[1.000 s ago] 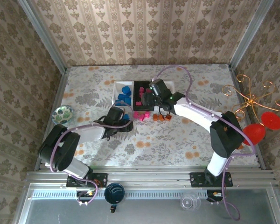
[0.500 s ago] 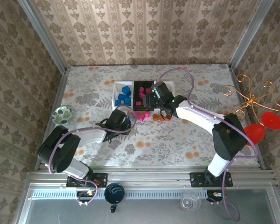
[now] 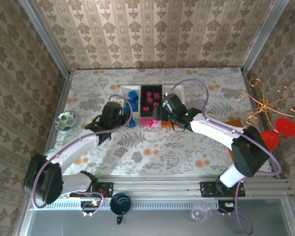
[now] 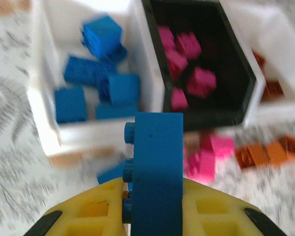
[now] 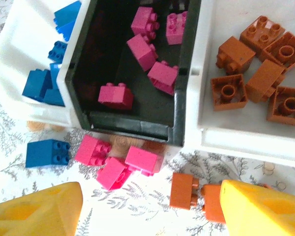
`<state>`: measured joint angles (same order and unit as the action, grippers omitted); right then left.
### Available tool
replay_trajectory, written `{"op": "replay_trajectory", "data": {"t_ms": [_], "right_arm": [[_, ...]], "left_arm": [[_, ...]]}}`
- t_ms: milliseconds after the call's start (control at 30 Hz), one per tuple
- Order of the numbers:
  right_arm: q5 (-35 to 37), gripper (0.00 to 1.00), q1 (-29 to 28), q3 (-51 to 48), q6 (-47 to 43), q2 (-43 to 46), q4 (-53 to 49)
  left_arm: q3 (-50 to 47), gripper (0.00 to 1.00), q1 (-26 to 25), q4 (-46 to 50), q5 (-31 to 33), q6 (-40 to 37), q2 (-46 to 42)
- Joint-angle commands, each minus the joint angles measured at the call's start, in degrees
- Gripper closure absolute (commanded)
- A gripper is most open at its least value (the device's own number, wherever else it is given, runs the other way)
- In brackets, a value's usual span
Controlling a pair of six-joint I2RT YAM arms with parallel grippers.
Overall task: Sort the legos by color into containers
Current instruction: Place the lego in the container.
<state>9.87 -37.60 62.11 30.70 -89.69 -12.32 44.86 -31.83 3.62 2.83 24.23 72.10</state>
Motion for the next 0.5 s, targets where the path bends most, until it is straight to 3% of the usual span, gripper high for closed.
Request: {"op": "replay_trajectory", "data": {"t_ms": [0, 300, 467], "right_arm": [[0.85, 0.25, -1.63, -2.12, 2.1, 2.39, 0.06], [2.3, 0.25, -3.56, -9.13, 5.61, 7.09, 0.01], [5.95, 0.25, -3.85, -12.37, 7.43, 8.98, -1.17]], "left_arm": [[6.41, 0.8, 3.74, -2.74, 0.06, -0.65, 8.24], [23.78, 0.78, 9.3, -0.68, -0.4, -1.82, 27.48], [26.52, 0.54, 9.77, 0.14, -1.4, -1.5, 28.04]]}}
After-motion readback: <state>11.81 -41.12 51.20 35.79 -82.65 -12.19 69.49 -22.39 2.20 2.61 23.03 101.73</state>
